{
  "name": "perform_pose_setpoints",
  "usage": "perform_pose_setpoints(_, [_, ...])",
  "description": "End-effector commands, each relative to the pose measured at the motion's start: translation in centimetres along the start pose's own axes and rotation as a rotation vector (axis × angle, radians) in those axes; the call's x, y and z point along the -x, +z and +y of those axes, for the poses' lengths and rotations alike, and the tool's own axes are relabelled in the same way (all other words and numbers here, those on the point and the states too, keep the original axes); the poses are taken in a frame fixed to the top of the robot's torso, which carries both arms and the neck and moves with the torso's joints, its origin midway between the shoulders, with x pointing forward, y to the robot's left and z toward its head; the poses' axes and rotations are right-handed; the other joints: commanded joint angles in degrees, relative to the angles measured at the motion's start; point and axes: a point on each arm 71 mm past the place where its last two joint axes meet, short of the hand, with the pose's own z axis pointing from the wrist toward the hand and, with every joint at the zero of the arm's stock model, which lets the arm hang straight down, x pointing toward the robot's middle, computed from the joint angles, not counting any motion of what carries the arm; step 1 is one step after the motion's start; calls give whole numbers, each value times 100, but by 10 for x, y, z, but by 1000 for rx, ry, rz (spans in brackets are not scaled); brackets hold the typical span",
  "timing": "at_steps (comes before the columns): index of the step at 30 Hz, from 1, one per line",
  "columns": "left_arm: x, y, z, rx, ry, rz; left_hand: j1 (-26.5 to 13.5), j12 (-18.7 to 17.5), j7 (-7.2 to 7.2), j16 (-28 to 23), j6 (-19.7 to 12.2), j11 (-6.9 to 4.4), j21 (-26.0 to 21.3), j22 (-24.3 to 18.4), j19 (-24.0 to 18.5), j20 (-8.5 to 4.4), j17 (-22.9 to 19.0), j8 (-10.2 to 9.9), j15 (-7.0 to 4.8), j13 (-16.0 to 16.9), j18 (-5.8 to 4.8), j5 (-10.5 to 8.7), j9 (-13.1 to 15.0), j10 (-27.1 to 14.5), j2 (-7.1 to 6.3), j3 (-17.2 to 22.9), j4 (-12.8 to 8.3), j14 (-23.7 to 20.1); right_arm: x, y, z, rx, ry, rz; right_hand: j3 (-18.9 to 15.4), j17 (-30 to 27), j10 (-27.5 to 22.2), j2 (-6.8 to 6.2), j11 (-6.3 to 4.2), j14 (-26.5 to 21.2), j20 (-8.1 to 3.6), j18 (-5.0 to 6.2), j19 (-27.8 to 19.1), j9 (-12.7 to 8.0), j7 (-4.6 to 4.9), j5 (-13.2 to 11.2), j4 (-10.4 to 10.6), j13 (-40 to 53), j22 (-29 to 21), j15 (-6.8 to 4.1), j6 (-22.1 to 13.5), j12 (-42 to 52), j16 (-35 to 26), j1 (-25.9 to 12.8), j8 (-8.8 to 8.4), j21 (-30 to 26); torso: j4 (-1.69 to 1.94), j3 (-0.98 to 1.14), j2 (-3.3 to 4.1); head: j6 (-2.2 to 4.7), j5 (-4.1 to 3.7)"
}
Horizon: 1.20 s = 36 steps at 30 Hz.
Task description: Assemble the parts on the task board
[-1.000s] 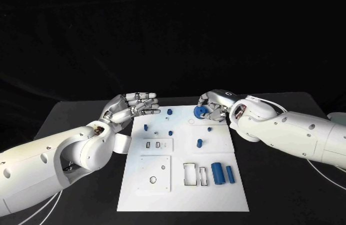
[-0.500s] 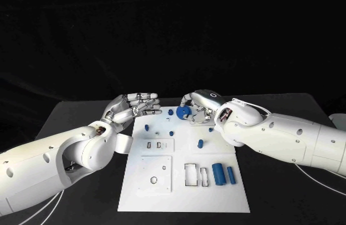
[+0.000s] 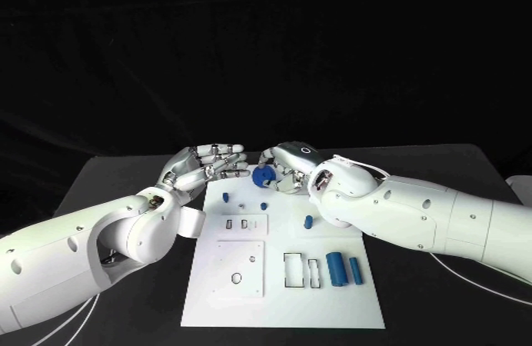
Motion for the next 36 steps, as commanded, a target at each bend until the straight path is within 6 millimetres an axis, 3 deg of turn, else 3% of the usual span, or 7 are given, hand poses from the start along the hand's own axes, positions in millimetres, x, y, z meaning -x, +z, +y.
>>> perform_pose_setpoints(1, [-3, 1, -1, -9, -6, 10, -68, -13, 163, -19, 42, 5, 19, -7, 20, -5, 5, -5, 5, -10, 75, -29, 2, 48, 11, 23, 4, 12, -4, 3, 3, 0, -13, 14, 43, 1349, 369, 7, -37, 583, 8, -97, 11, 11, -188, -16, -1, 1237, 552, -26, 206, -19, 11, -61, -21, 8, -23, 1, -4, 13, 14])
perform_pose_setpoints(16, [-4, 1, -1, -9, -7, 11, -68, -13, 163, -19, 42, 5, 19, -7, 20, -5, 5, -5, 5, -10, 75, -29, 2, 48, 11, 23, 4, 12, -18, 11, 8, -9, -15, 53, 59, 1353, 369, -5, -28, 584, 14, -96, 10, -5, -178, -38, 9, 1237, 553, -18, 202, -19, 13, -107, -53, 6, -10, 6, -5, 14, 16])
perform_pose_setpoints(20, [-4, 1, -1, -7, -7, 11, -68, -13, 163, -19, 42, 5, 19, -7, 20, -5, 5, -5, 5, -10, 75, -29, 2, 48, 11, 23, 4, 12, -21, 12, 7, -14, -17, 62, 62, 1347, 366, -7, -26, 582, 15, -97, 12, -8, -177, -45, 11, 1234, 555, -17, 202, -23, 11, -118, -60, 8, -15, 4, -7, 32, 45])
perform_pose_setpoints(32, [-3, 1, -1, -6, -6, 10, -72, -21, 164, -24, 44, 5, 18, -10, 18, -5, 9, -7, 5, -10, 74, -30, 1, 50, 8, 39, -6, 11, -25, 12, 5, -22, -22, 86, 76, 1316, 338, -21, -19, 575, 22, -87, -15, -25, -169, -88, 19, 1201, 521, -10, 199, -50, 2, -163, -97, -24, -20, 8, -7, 12, 33])
perform_pose_setpoints(35, [-3, 1, -1, -5, -6, 10, -72, -21, 164, -24, 44, 5, 18, -10, 18, -5, 9, -7, 5, -10, 74, -30, 1, 50, 8, 39, -6, 11, -25, 12, 4, -26, -23, 86, 92, 1300, 297, -49, 1, 571, 33, -83, -28, -59, -144, -118, 27, 1156, 507, 4, 145, -89, -3, -218, -176, -40, -20, 7, -8, 11, 37])
perform_pose_setpoints(36, [-3, 1, -1, -5, -6, 10, -72, -21, 164, -24, 44, 5, 18, -10, 18, -5, 9, -7, 5, -10, 74, -30, 1, 50, 8, 39, -6, 11, -25, 12, 4, -28, -22, 85, 91, 1276, 256, -71, 32, 566, 49, -83, -33, -99, -105, -148, 53, 1111, 504, 28, 47, -129, -11, -283, -275, -47, -20, 9, -7, 13, 39])
